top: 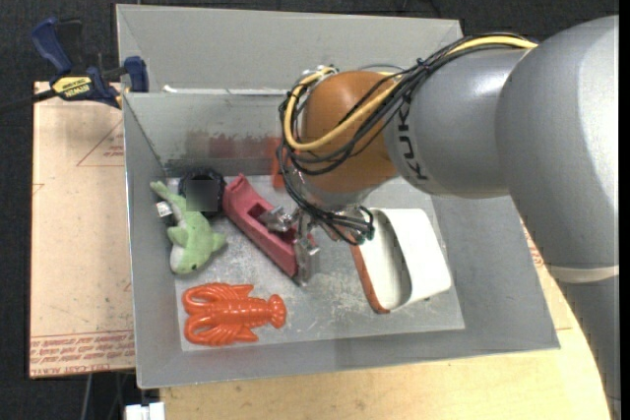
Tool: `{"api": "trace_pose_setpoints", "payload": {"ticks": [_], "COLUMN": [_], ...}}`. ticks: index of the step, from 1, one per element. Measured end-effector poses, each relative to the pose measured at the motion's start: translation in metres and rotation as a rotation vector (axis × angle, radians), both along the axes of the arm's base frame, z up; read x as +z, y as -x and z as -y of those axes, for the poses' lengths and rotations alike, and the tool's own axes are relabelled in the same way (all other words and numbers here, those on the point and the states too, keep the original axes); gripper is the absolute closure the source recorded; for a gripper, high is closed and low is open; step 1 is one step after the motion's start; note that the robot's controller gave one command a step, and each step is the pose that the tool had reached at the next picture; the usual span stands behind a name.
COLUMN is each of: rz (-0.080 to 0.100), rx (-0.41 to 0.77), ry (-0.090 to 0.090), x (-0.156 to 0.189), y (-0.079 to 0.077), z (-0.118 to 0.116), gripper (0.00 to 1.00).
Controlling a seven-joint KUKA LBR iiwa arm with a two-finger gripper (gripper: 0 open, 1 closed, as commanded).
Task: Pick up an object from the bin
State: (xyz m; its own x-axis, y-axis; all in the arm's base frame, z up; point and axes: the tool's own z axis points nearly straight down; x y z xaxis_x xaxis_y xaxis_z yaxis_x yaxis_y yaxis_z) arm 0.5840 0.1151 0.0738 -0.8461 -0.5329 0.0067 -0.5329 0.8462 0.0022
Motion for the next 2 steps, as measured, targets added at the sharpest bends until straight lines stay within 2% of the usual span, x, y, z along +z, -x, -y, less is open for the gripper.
{"api": "trace_pose_setpoints", "payload": {"ticks": [1,2], "rz": [-0.006,-0.005], "rx": [-0.003,-0.003], "ry": [-0.001,-0.002], "x": [0.02,0.036], "y": [0.004,0.003], "z": [0.001,0.001], "gripper": [1.0,1.0]}}
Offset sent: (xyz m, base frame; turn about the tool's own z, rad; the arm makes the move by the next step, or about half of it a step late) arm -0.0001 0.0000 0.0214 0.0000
